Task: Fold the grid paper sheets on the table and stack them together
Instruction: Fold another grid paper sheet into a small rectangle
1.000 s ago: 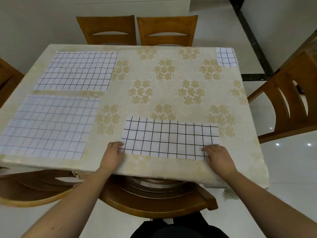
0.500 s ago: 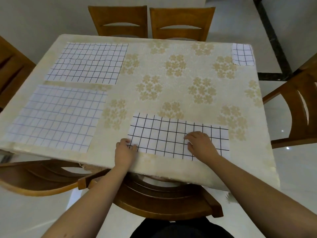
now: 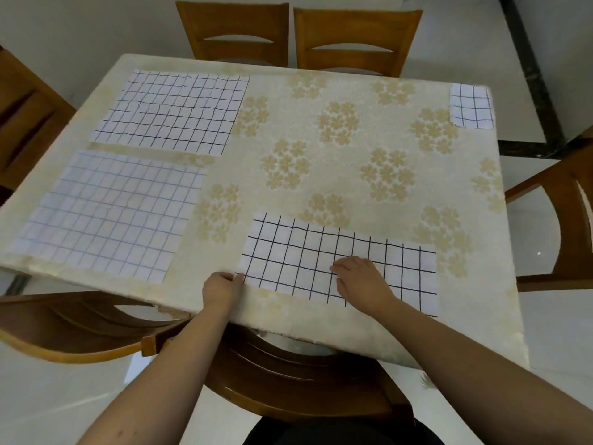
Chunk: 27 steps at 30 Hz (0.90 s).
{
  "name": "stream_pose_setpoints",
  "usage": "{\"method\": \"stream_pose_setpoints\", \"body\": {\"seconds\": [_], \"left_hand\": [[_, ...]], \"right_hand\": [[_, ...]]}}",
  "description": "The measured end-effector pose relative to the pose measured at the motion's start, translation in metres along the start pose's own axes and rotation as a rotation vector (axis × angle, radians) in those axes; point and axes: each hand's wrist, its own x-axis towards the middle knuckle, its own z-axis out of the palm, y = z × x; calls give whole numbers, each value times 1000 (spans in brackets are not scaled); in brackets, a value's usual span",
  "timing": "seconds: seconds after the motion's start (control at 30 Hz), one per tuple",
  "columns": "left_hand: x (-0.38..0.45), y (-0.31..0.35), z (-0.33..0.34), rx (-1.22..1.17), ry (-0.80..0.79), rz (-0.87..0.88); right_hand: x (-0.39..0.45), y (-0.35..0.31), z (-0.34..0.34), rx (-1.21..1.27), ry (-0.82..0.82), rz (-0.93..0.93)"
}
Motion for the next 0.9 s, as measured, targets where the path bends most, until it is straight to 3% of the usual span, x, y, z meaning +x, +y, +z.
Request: {"method": "stream_pose_setpoints", "body": {"seconds": [0.23,0.47,0.7,0.9], "left_hand": [[-6,-1,6,-136,30,9],[-2,-3,3,-257,33,17],[9,11,-6,-256,81,55],[12,16,-1,-426,-51,-48]], "right_hand": [[-5,5,7,-58,-76,-29],[-2,15,6,-52,-40,-23],[-4,19,0,-62,-53,-30],[-8,13,3,-106,-124,-58]]}}
